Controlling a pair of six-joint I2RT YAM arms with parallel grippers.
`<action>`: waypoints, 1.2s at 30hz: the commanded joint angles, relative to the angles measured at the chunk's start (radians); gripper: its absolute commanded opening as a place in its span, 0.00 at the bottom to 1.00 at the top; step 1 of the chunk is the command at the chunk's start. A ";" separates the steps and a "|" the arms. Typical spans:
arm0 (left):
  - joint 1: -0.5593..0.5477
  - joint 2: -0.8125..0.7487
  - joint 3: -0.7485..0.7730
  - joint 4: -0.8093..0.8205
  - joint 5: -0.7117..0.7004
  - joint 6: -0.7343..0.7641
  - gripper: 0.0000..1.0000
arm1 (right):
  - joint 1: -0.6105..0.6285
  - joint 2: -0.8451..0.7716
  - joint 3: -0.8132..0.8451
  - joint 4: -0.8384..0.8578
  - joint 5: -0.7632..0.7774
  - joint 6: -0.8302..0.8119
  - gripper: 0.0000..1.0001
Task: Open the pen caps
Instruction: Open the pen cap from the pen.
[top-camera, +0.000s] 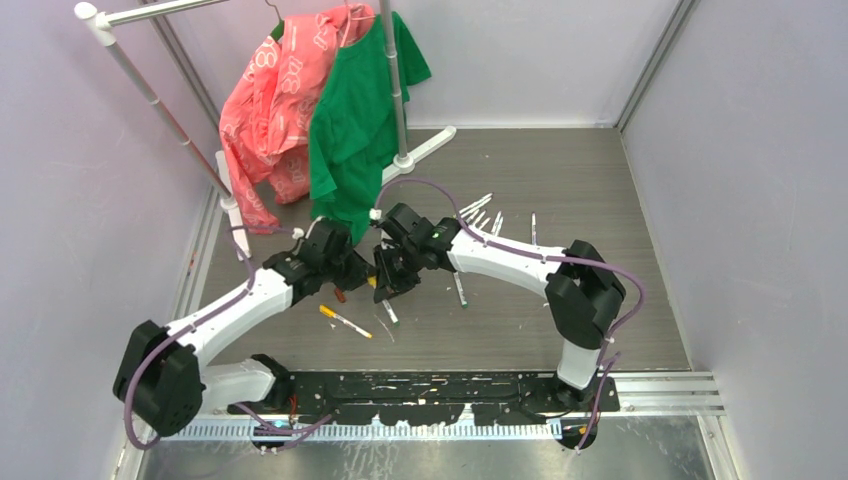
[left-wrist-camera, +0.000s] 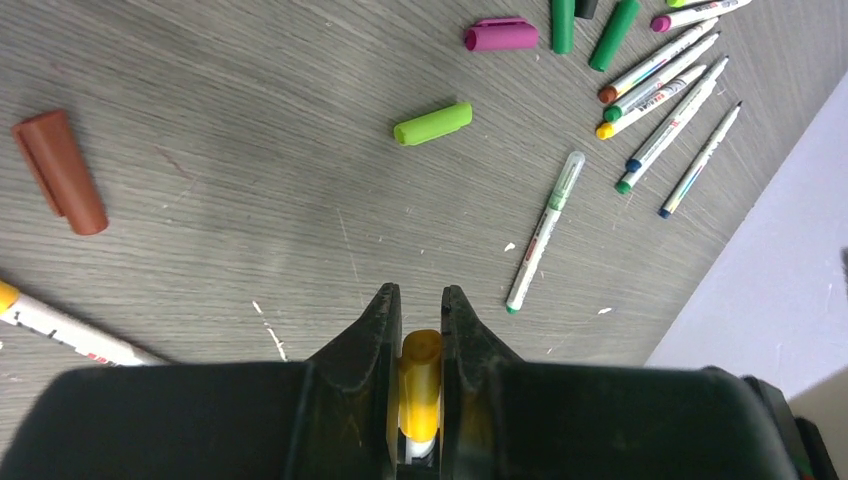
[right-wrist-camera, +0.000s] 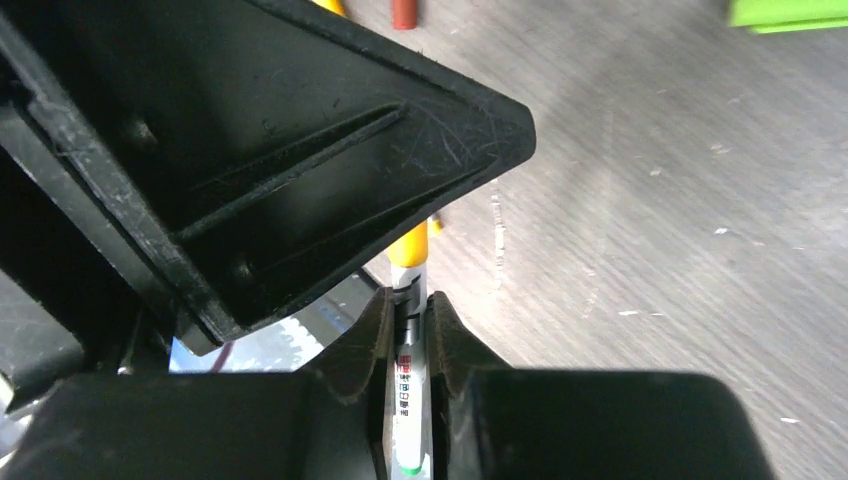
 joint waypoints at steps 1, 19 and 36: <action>0.004 0.066 0.122 0.011 -0.037 -0.018 0.00 | -0.003 -0.057 -0.047 -0.119 0.213 -0.095 0.01; 0.053 0.290 0.227 0.081 0.101 -0.285 0.00 | 0.030 -0.154 -0.326 -0.067 0.793 -0.173 0.01; 0.130 0.322 0.128 0.663 0.289 -0.024 0.00 | -0.194 -0.369 -0.434 0.160 -0.099 -0.001 0.01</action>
